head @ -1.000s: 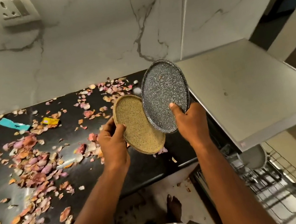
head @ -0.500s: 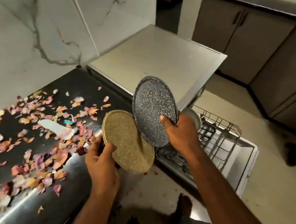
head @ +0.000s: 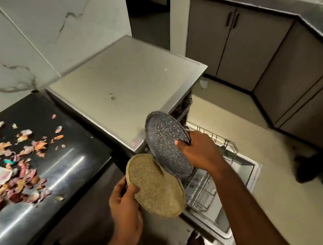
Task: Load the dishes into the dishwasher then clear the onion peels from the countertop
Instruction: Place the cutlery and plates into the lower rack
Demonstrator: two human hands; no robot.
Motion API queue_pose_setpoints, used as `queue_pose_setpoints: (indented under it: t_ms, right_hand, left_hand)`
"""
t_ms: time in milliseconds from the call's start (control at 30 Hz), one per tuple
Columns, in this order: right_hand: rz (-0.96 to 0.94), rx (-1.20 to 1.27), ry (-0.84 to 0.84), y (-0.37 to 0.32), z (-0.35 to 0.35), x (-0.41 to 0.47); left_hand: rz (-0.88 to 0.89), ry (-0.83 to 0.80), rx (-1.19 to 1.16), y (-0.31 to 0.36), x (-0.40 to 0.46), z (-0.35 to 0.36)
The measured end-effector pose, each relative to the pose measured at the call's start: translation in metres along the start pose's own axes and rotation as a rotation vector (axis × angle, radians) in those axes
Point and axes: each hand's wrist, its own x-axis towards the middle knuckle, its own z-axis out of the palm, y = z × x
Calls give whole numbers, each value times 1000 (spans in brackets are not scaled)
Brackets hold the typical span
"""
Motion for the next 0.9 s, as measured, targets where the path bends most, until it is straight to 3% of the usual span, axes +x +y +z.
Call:
queue_pose_setpoints:
  t_ms: [267,400,633,900]
  right_hand:
    - [224,121,-80,95,4,11]
    - [292,84,-89,126,20,26]
    - [395,2,-105,171,40,59]
    - [487,172,-48,245,90,116]
  left_hand:
    - [-107,96,127,-37,2,52]
    - [-186,140,161,-62,28,75]
    - [-353,77,286,-111,86,118]
    - [-375,202,346,-196,166,115]
